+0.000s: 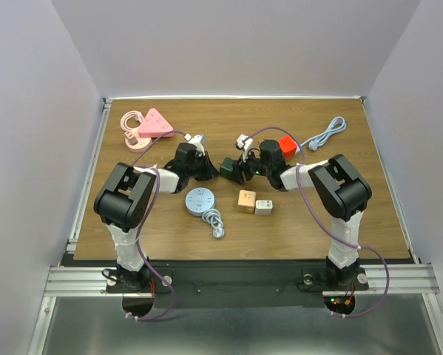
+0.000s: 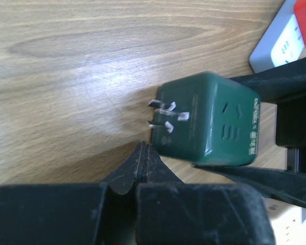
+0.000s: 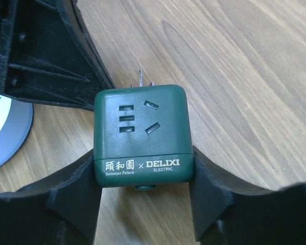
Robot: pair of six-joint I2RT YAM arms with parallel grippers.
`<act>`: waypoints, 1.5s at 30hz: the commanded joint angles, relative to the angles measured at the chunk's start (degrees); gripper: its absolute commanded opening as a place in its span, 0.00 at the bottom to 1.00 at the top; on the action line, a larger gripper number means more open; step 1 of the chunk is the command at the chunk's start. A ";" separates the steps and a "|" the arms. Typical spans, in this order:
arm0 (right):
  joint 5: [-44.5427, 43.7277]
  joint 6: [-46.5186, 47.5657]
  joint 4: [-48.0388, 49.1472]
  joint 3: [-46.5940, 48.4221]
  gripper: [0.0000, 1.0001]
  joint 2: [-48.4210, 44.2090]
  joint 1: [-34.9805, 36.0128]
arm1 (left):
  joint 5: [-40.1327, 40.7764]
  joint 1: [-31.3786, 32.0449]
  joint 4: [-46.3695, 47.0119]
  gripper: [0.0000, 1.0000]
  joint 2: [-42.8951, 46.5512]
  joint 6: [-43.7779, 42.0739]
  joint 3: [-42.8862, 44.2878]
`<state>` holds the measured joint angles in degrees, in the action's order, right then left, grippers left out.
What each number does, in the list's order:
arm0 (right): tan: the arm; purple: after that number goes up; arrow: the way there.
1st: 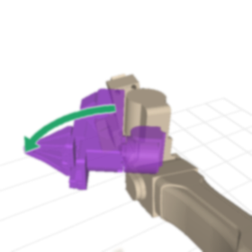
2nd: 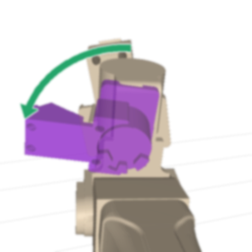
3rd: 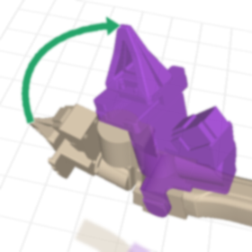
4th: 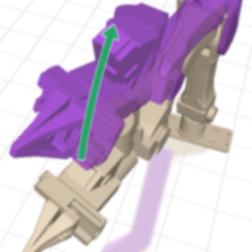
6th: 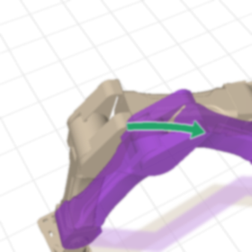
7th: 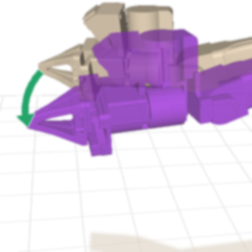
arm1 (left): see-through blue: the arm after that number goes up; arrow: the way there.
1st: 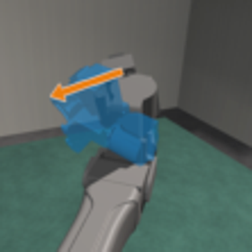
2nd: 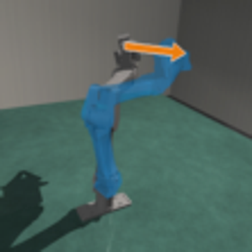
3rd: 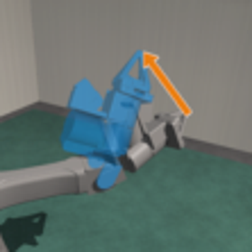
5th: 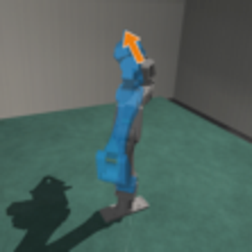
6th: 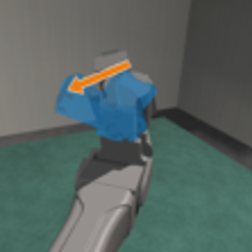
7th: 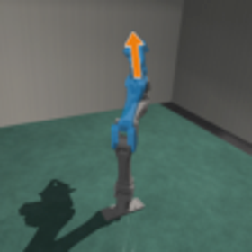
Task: Insert the plug
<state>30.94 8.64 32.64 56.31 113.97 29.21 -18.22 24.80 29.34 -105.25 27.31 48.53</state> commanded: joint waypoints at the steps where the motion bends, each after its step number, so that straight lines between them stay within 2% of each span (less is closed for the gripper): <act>1: 0.97 0.84 0.84 -0.15 0.45 -1.91 -0.47 | -0.77 0.25 2.21 0.00 4.96 -0.59 -0.63; 3: 0.27 1.46 0.76 -1.20 0.36 -3.48 -0.47 | -0.07 0.25 2.30 0.00 6.63 -0.59 -0.81; 6: -1.84 1.81 -0.29 -1.65 0.33 -8.66 -0.47 | 0.02 0.17 1.95 0.00 10.14 -0.77 -0.46; 8: -2.98 3.13 -4.67 0.01 0.31 -11.22 -0.38 | 0.37 0.16 1.16 0.00 11.55 -0.94 -0.46; 9: -3.16 3.74 -11.39 1.24 0.30 -12.19 -0.47 | 0.90 0.08 0.63 0.00 12.34 -1.20 -0.46; 12: -4.74 3.66 -23.01 5.64 0.26 -16.32 -0.38 | 3.71 -0.01 -1.83 0.00 16.73 -2.78 -1.42; 14: -5.01 2.61 -27.52 7.31 0.25 -19.21 -0.38 | 6.16 -0.10 -3.23 0.00 18.49 -3.58 -2.56; 18: -6.06 1.46 -42.70 11.08 0.23 -22.03 1.11 | 8.02 -0.36 -4.03 0.00 24.11 -4.02 -8.00; 23: -6.42 0.50 -55.91 17.06 0.18 -23.01 3.65 | 12.93 -0.45 -7.27 0.00 31.24 -4.72 -13.02; 24: -6.33 0.58 -60.89 19.86 0.18 -22.75 4.18 | 13.73 -0.45 -8.41 0.01 32.38 -4.90 -13.37; 25: -6.24 1.28 -63.12 21.10 0.18 -22.22 4.80 | 14.34 -0.45 -9.47 0.04 34.13 -5.07 -14.25; 26: -6.24 1.46 -64.97 22.07 0.17 -21.87 6.19 | 15.22 -0.45 -11.05 0.17 35.11 -4.99 -14.78; 30: -5.54 0.67 -69.38 24.81 0.17 -21.25 8.05 | 15.84 -0.63 -12.47 0.51 39.50 -2.97 -18.47; 32: -4.67 0.06 -69.47 25.25 0.17 -20.99 8.58 | 15.76 -0.63 -12.90 0.60 40.74 -1.91 -20.14; 36: -2.29 0.23 -70.78 25.86 0.17 -20.20 10.25 | 13.30 -0.71 -14.75 0.66 40.13 -1.12 -21.72; 41: -5.44 1.37 -72.89 26.56 0.17 -19.75 10.87 | 11.10 -0.71 -15.62 0.71 43.46 2.30 -24.98; 45: -6.59 1.46 -72.90 27.35 0.17 -19.67 10.95 | 10.92 -0.63 -17.91 0.71 45.66 3.19 -26.38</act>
<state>25.41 9.50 -40.05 79.48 94.48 39.77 -6.20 24.27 12.56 -62.52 28.69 23.07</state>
